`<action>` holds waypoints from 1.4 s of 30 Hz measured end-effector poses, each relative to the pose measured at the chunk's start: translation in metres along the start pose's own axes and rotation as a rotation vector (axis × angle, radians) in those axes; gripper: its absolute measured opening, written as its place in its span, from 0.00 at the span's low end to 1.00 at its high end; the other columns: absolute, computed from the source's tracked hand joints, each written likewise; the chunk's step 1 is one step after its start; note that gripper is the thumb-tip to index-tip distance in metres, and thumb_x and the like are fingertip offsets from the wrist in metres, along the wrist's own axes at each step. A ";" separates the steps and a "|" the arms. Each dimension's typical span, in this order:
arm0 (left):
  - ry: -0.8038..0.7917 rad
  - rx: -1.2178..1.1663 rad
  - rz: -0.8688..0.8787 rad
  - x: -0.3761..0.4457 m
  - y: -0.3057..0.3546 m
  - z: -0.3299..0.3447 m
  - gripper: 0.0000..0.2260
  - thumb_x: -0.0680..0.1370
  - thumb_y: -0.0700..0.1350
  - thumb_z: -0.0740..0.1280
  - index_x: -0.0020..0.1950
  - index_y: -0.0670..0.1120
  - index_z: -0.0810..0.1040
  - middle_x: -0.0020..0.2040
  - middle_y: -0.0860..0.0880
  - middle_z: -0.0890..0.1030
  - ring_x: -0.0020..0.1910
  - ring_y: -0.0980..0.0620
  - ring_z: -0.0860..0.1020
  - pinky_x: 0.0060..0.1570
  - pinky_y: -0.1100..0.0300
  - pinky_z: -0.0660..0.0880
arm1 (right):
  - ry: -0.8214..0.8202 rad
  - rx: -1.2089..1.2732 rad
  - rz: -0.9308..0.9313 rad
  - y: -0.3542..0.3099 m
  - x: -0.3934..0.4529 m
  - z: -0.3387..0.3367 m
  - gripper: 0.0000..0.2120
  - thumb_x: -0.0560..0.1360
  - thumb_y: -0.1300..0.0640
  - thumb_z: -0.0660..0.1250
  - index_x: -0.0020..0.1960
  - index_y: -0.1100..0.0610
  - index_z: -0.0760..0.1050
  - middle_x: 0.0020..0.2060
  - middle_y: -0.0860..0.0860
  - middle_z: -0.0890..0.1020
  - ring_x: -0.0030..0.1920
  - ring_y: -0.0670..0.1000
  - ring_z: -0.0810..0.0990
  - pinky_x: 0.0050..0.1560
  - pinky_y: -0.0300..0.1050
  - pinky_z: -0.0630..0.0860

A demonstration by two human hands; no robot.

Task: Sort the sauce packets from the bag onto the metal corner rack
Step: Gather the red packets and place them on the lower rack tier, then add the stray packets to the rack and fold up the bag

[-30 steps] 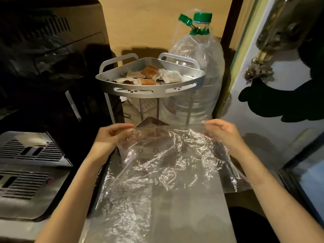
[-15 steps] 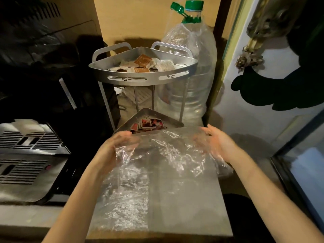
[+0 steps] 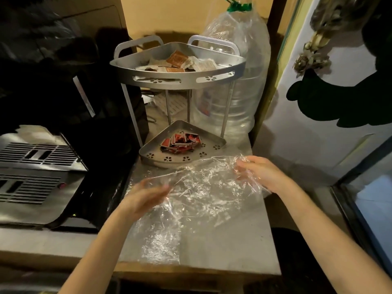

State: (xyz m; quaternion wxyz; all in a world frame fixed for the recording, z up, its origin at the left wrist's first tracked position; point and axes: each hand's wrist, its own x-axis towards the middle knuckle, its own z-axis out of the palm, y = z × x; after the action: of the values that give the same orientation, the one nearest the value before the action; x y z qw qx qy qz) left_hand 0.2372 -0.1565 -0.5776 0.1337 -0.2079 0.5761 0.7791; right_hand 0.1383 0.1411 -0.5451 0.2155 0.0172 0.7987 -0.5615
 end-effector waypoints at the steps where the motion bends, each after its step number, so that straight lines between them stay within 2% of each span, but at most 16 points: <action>1: 0.060 -0.063 0.001 0.001 -0.003 -0.002 0.38 0.68 0.32 0.71 0.73 0.39 0.56 0.59 0.35 0.77 0.45 0.45 0.82 0.44 0.56 0.80 | -0.001 -0.019 0.006 0.001 0.002 0.000 0.10 0.73 0.51 0.68 0.50 0.56 0.81 0.47 0.52 0.84 0.48 0.49 0.82 0.52 0.47 0.77; 4: 0.170 -0.129 0.053 0.003 -0.012 -0.006 0.35 0.70 0.27 0.66 0.73 0.42 0.54 0.49 0.37 0.81 0.40 0.47 0.83 0.44 0.57 0.81 | -0.006 -0.026 0.032 0.002 0.007 0.001 0.08 0.74 0.56 0.67 0.50 0.58 0.80 0.42 0.52 0.84 0.40 0.47 0.82 0.39 0.41 0.80; 8: 0.220 -0.010 0.156 -0.003 -0.018 -0.006 0.30 0.72 0.28 0.65 0.70 0.46 0.61 0.47 0.39 0.82 0.48 0.44 0.81 0.49 0.56 0.79 | 0.101 -0.052 0.024 0.004 0.019 0.020 0.07 0.75 0.61 0.65 0.48 0.64 0.78 0.38 0.55 0.81 0.34 0.47 0.79 0.34 0.40 0.73; 11: 0.265 0.142 0.150 -0.014 -0.019 -0.006 0.31 0.72 0.31 0.68 0.71 0.47 0.60 0.44 0.40 0.82 0.39 0.50 0.82 0.41 0.62 0.80 | 0.189 -0.208 -0.073 0.006 0.031 0.041 0.09 0.76 0.61 0.61 0.38 0.60 0.74 0.34 0.57 0.78 0.34 0.51 0.76 0.36 0.45 0.72; 13: 0.350 0.328 0.165 -0.025 -0.018 -0.005 0.35 0.72 0.36 0.70 0.73 0.47 0.56 0.52 0.43 0.79 0.43 0.51 0.81 0.42 0.60 0.78 | 0.183 -0.293 -0.162 0.004 0.037 0.053 0.14 0.78 0.60 0.57 0.34 0.57 0.70 0.29 0.53 0.76 0.32 0.52 0.76 0.38 0.45 0.72; 15: 0.427 0.530 0.223 -0.035 -0.018 -0.006 0.36 0.73 0.39 0.70 0.75 0.48 0.53 0.64 0.47 0.70 0.60 0.47 0.74 0.56 0.53 0.74 | 0.142 -0.349 -0.220 -0.002 0.041 0.064 0.14 0.80 0.59 0.56 0.36 0.55 0.69 0.28 0.50 0.75 0.30 0.48 0.74 0.35 0.42 0.69; 17: 0.487 0.806 0.312 -0.040 -0.017 -0.009 0.33 0.74 0.42 0.68 0.74 0.49 0.55 0.73 0.46 0.61 0.71 0.46 0.62 0.66 0.51 0.64 | 0.119 -0.392 -0.268 -0.008 0.048 0.075 0.14 0.80 0.58 0.55 0.36 0.54 0.68 0.29 0.50 0.75 0.31 0.49 0.73 0.35 0.44 0.69; 19: 0.536 0.955 0.379 -0.041 -0.017 -0.009 0.31 0.74 0.44 0.68 0.73 0.50 0.57 0.76 0.43 0.53 0.74 0.44 0.56 0.70 0.50 0.60 | 0.115 -0.421 -0.304 -0.013 0.058 0.086 0.13 0.80 0.58 0.55 0.37 0.53 0.68 0.30 0.50 0.76 0.34 0.53 0.76 0.40 0.48 0.71; 22: 0.617 1.047 0.430 -0.042 -0.019 -0.002 0.30 0.74 0.46 0.68 0.72 0.50 0.58 0.76 0.41 0.45 0.73 0.38 0.56 0.71 0.47 0.60 | 0.089 -0.514 -0.319 -0.020 0.070 0.099 0.12 0.80 0.55 0.55 0.45 0.54 0.75 0.30 0.53 0.76 0.35 0.56 0.77 0.41 0.53 0.74; 24: 0.702 1.176 0.522 -0.045 -0.024 0.005 0.28 0.73 0.46 0.69 0.70 0.46 0.62 0.76 0.38 0.44 0.75 0.38 0.51 0.70 0.50 0.54 | 0.088 -0.617 -0.310 -0.023 0.075 0.104 0.13 0.80 0.53 0.54 0.48 0.56 0.76 0.32 0.56 0.78 0.35 0.58 0.77 0.41 0.56 0.76; 26: 0.766 1.294 0.612 -0.046 -0.029 0.008 0.26 0.72 0.48 0.68 0.68 0.45 0.66 0.76 0.37 0.48 0.75 0.41 0.47 0.68 0.51 0.48 | 0.095 -0.649 -0.327 -0.026 0.079 0.107 0.14 0.80 0.53 0.54 0.56 0.57 0.75 0.31 0.53 0.76 0.35 0.55 0.75 0.39 0.53 0.73; 29: 0.665 1.412 0.694 -0.041 -0.032 0.010 0.24 0.76 0.55 0.58 0.70 0.50 0.64 0.76 0.44 0.51 0.75 0.48 0.44 0.68 0.46 0.41 | 0.036 -0.631 -0.357 -0.033 0.077 0.119 0.12 0.80 0.54 0.54 0.57 0.55 0.74 0.28 0.51 0.74 0.31 0.53 0.74 0.37 0.49 0.71; 32: 0.399 1.443 0.672 -0.025 -0.035 0.011 0.25 0.78 0.59 0.47 0.74 0.55 0.52 0.76 0.53 0.42 0.73 0.55 0.35 0.72 0.51 0.35 | -0.033 -0.662 -0.448 -0.039 0.071 0.145 0.11 0.79 0.58 0.56 0.56 0.58 0.75 0.44 0.57 0.82 0.44 0.57 0.80 0.46 0.51 0.76; 34: 0.294 1.485 0.586 -0.011 -0.041 0.008 0.24 0.78 0.59 0.42 0.73 0.56 0.41 0.74 0.55 0.36 0.72 0.56 0.31 0.73 0.52 0.34 | -0.049 -0.696 -0.462 -0.043 0.064 0.165 0.10 0.78 0.59 0.58 0.55 0.61 0.75 0.51 0.59 0.81 0.50 0.58 0.79 0.51 0.50 0.74; 39: 0.364 1.580 0.364 0.022 -0.056 -0.011 0.26 0.75 0.62 0.33 0.70 0.55 0.32 0.73 0.52 0.32 0.70 0.54 0.29 0.66 0.55 0.27 | 0.070 -0.929 -0.630 -0.034 0.053 0.195 0.19 0.77 0.55 0.59 0.66 0.60 0.67 0.63 0.57 0.74 0.66 0.56 0.69 0.69 0.52 0.63; 42: 0.384 1.563 0.309 0.030 -0.063 -0.016 0.22 0.79 0.57 0.38 0.70 0.56 0.31 0.73 0.51 0.32 0.71 0.53 0.30 0.68 0.53 0.28 | 0.178 -0.946 -0.671 -0.009 0.043 0.203 0.20 0.75 0.56 0.64 0.65 0.62 0.70 0.62 0.57 0.76 0.65 0.57 0.72 0.68 0.53 0.65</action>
State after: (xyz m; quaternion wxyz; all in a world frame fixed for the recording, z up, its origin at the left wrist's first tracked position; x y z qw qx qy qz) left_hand 0.2422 -0.1540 -0.6486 0.0302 -0.1030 0.9878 0.1132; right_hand 0.1632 -0.0554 -0.6084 -0.0579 -0.2877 0.9393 -0.1777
